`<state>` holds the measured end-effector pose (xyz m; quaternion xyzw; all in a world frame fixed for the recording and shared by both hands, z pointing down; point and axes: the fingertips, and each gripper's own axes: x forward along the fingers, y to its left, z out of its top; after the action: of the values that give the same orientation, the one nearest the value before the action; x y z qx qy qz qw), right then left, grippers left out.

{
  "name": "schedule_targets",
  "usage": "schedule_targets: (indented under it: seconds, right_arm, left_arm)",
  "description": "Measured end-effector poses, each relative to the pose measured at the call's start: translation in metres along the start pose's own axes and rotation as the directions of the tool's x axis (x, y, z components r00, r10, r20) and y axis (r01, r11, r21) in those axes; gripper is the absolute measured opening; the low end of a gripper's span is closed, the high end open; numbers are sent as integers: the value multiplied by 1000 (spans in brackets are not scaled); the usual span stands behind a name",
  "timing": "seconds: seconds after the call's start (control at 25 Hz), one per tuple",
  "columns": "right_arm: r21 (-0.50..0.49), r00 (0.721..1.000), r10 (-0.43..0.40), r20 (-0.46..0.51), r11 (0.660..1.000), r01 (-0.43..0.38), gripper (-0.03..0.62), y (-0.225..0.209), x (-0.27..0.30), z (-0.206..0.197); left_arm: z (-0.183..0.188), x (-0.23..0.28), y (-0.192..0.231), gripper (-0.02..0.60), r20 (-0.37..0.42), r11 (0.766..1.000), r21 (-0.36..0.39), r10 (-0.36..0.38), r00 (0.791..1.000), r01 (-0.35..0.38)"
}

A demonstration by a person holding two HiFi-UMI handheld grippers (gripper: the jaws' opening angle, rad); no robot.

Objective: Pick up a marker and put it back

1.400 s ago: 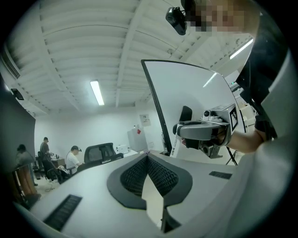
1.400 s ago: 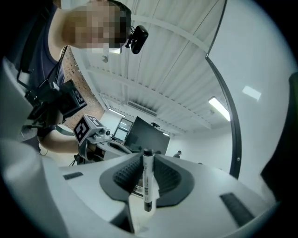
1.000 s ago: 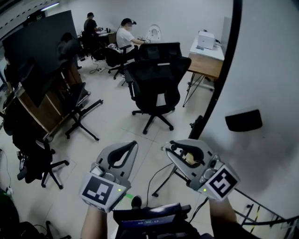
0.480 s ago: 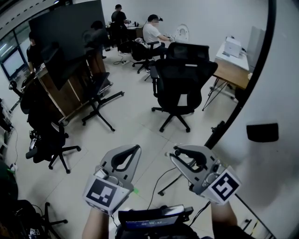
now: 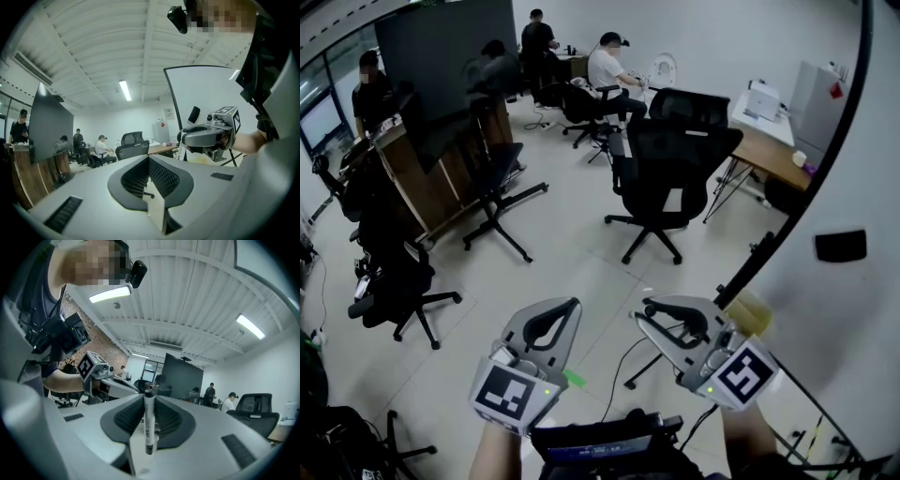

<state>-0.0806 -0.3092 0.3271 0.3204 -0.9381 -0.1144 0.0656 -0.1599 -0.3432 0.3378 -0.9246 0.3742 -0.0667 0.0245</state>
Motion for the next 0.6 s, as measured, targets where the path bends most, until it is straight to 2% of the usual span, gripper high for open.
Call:
schedule_targets:
  seconds: [0.2,0.36,0.6]
  right_arm:
    - [-46,1000,-13,14,999,14,86,47,39,30]
    - [-68,999,-47,-19,997,46,86,77,59,41]
    - [-81,992,-103,-69,992,98,86,100,47,47]
  left_arm:
    - [-6,-54,34,0,30,1000,-21,-11,999,11]
    - [-12,-82,48,0,50,998,-45,-48,998,50]
    - [-12,-88,30,0,67,991,-57,-118,991,122]
